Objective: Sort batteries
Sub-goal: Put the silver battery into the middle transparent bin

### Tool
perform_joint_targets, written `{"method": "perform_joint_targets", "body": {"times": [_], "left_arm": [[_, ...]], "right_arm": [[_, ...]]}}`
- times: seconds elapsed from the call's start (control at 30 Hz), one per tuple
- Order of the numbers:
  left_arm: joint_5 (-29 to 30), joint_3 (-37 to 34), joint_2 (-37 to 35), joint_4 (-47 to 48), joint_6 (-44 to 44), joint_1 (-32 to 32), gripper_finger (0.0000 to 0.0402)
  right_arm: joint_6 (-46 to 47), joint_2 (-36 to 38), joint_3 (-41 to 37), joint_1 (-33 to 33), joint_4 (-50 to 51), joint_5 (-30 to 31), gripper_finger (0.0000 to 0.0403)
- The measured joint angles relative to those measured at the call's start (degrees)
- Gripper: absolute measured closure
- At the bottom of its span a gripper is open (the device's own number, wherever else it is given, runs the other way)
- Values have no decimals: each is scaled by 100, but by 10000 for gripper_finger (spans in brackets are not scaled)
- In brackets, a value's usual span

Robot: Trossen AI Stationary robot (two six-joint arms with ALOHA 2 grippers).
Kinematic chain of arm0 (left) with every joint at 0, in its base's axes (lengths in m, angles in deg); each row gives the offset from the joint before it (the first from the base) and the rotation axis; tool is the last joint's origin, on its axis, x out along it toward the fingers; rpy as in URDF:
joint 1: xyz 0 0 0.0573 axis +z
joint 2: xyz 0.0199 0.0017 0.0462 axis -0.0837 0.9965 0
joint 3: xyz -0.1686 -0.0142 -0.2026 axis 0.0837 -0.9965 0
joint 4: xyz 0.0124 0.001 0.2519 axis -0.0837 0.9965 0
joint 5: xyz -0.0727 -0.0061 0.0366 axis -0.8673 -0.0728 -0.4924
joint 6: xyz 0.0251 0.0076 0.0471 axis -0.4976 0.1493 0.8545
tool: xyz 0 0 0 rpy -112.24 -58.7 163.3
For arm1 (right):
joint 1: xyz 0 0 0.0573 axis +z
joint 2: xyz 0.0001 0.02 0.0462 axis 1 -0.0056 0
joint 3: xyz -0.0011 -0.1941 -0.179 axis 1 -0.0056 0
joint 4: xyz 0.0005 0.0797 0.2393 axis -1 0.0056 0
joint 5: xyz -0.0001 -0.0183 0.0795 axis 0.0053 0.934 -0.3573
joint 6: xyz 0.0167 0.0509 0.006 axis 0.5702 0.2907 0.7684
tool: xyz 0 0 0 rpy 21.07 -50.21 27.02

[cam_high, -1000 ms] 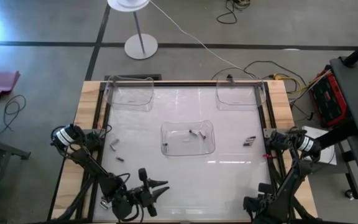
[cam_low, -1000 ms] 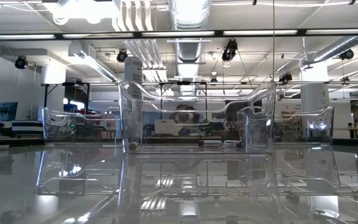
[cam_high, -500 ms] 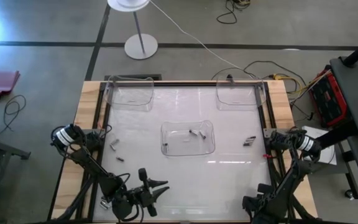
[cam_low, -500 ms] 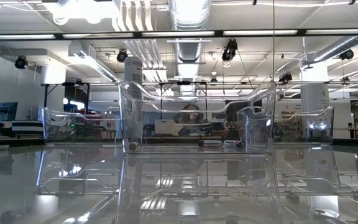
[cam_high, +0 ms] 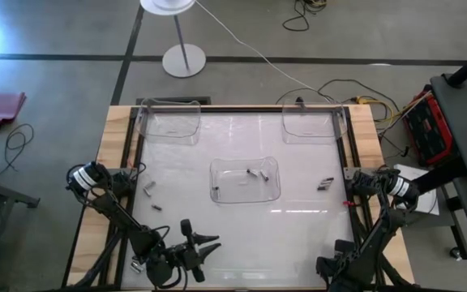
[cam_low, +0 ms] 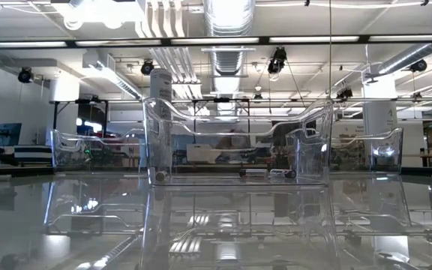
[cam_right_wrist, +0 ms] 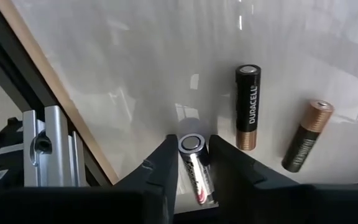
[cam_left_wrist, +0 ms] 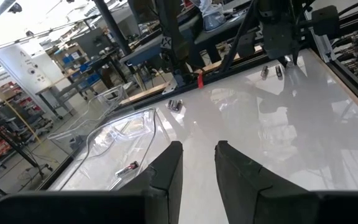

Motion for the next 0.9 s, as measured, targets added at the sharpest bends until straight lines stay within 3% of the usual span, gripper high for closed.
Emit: {"method": "perform_joint_targets", "body": {"times": [0.23,0.5,0.9], "left_arm": [[-2,0,0,2,0,0,326],[-2,0,0,2,0,0,326],[-2,0,0,2,0,0,326]], "right_arm": [[-48,2,-11,0,0,24,346],[-48,2,-22,-41,-158,54,337],[-121,-15,163,-505,-336,198,345]]}}
